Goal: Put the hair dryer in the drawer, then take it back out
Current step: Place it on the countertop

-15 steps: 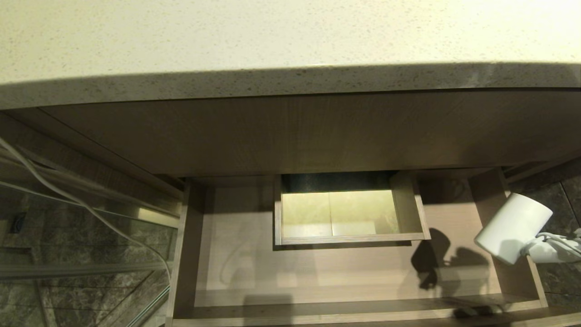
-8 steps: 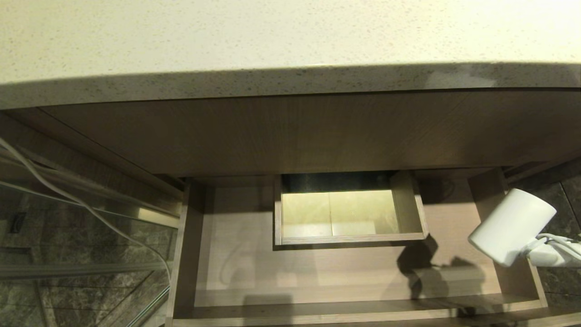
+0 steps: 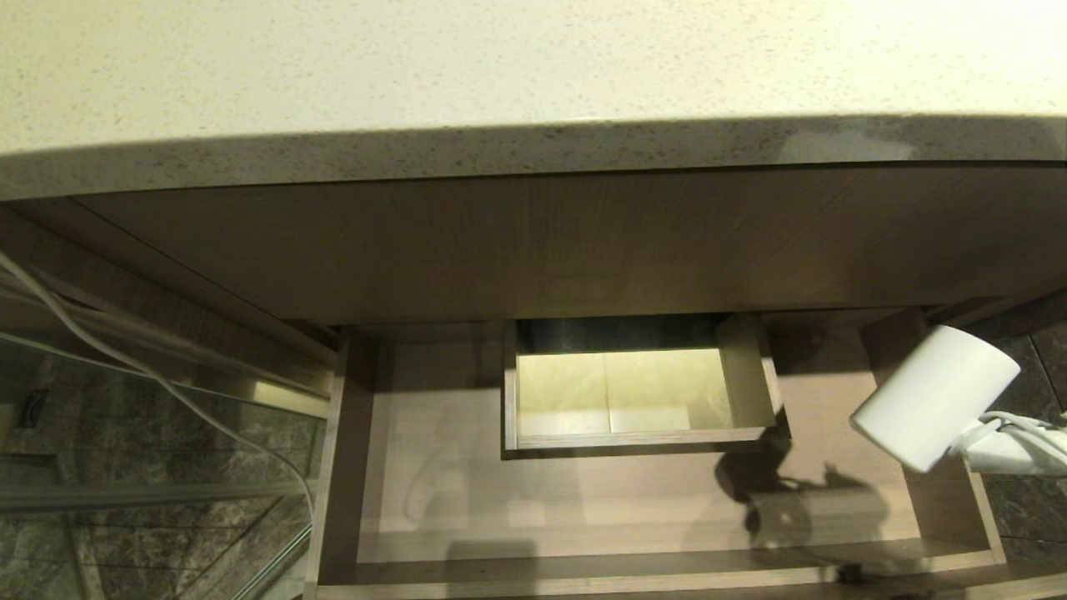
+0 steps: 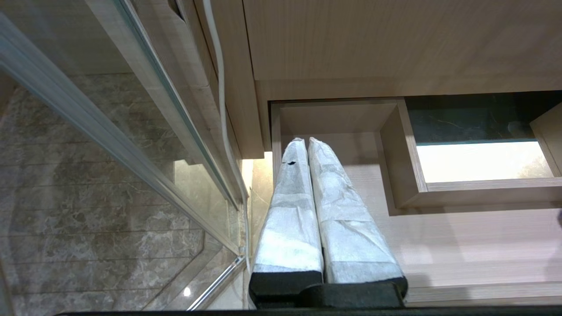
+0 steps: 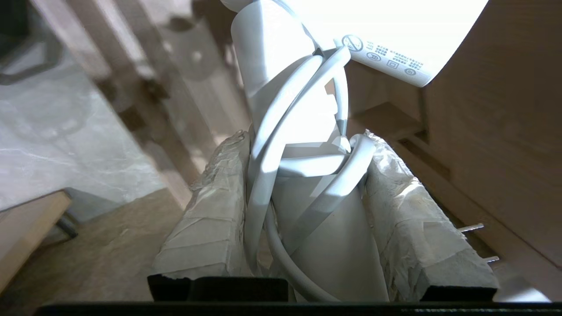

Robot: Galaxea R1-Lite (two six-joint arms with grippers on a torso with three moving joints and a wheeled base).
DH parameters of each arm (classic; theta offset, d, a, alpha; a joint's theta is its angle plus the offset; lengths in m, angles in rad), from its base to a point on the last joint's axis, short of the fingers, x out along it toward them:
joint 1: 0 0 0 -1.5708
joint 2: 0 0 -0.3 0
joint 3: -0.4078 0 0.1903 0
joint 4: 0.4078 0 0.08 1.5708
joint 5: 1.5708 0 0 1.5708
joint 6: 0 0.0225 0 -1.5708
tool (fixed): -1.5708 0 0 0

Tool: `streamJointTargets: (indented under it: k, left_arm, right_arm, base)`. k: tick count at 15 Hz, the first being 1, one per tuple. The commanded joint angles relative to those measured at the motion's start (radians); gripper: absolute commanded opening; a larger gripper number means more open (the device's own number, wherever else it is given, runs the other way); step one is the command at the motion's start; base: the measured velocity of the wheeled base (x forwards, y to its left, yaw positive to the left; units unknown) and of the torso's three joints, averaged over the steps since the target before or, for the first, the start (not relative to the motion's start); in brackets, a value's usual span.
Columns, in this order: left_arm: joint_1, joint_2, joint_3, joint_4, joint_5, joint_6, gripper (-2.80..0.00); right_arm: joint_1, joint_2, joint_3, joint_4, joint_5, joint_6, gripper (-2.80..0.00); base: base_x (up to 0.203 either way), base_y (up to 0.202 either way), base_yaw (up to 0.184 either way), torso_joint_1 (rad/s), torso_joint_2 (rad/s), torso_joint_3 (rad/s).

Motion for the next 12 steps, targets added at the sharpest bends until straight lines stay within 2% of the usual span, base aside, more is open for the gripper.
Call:
streamJointTargets:
  k: [1, 5, 9, 12]
  left_arm:
    - [0.0, 0.0, 0.04, -0.001, 0.0, 0.0, -2.8]
    - [0.0, 0.0, 0.04, -0.001, 0.0, 0.0, -2.8]
    - [0.0, 0.0, 0.04, -0.001, 0.0, 0.0, -2.8]
    - [0.0, 0.0, 0.04, -0.001, 0.0, 0.0, -2.8]
  right_arm:
    - [-0.007, -0.002, -0.036, 0.001, -0.001, -0.012, -2.8]
    - [-0.008, -0.082, -0.093, 0.04, -0.002, -0.01, -2.8]
    - [-0.007, -0.149, -0.158, 0.147, -0.003, -0.023, -2.8]
    - [-0.008, -0.185, -0.207, 0.16, -0.006, -0.008, -2.8]
  base:
    - [0.0, 0.0, 0.0, 0.0, 0.0, 0.0]
    - [0.0, 0.0, 0.0, 0.0, 0.0, 0.0]
    - [0.0, 0.0, 0.0, 0.0, 0.0, 0.0]
    - [0.0, 0.0, 0.0, 0.0, 0.0, 0.0]
